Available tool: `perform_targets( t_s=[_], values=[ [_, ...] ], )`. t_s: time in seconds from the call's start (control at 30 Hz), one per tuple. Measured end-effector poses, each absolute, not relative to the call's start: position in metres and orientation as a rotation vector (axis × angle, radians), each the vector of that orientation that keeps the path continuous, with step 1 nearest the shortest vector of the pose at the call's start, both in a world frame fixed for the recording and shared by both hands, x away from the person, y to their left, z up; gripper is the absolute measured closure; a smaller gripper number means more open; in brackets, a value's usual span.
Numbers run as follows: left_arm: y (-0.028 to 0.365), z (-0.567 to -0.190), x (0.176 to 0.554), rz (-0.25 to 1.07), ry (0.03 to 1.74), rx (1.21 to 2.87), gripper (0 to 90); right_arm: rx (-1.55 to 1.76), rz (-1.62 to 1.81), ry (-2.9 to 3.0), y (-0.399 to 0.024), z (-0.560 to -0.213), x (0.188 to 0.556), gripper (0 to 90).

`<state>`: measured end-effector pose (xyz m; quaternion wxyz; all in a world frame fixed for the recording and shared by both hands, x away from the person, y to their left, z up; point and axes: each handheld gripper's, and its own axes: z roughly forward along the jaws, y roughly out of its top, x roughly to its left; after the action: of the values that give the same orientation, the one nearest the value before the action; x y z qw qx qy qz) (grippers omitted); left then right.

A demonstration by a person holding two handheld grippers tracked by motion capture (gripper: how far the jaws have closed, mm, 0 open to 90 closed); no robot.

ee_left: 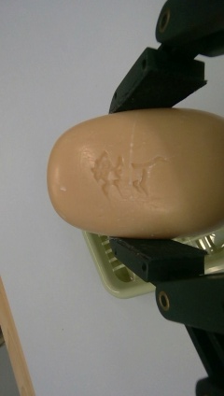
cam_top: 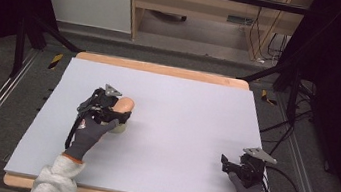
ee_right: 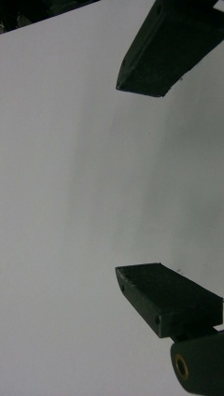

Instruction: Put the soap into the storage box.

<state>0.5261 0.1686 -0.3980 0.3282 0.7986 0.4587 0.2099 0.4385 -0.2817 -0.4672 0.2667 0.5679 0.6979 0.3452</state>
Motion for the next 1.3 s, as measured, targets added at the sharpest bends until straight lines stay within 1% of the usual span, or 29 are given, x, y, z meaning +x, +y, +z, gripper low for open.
perform_targets(
  t_s=[0.37,0.83,1.3],
  values=[
    [0.176,-0.405,0.539,0.567,1.258,2.090,32.0,1.532,0.933,1.885,-0.282,-0.468,0.439,10.1],
    [0.181,-0.426,0.551,0.547,1.307,2.095,32.0,1.527,0.925,1.892,-0.282,-0.468,0.439,10.1],
    [0.183,-0.439,0.557,0.538,1.332,2.105,32.0,1.529,0.924,1.892,-0.282,-0.468,0.440,10.1]
  ],
)
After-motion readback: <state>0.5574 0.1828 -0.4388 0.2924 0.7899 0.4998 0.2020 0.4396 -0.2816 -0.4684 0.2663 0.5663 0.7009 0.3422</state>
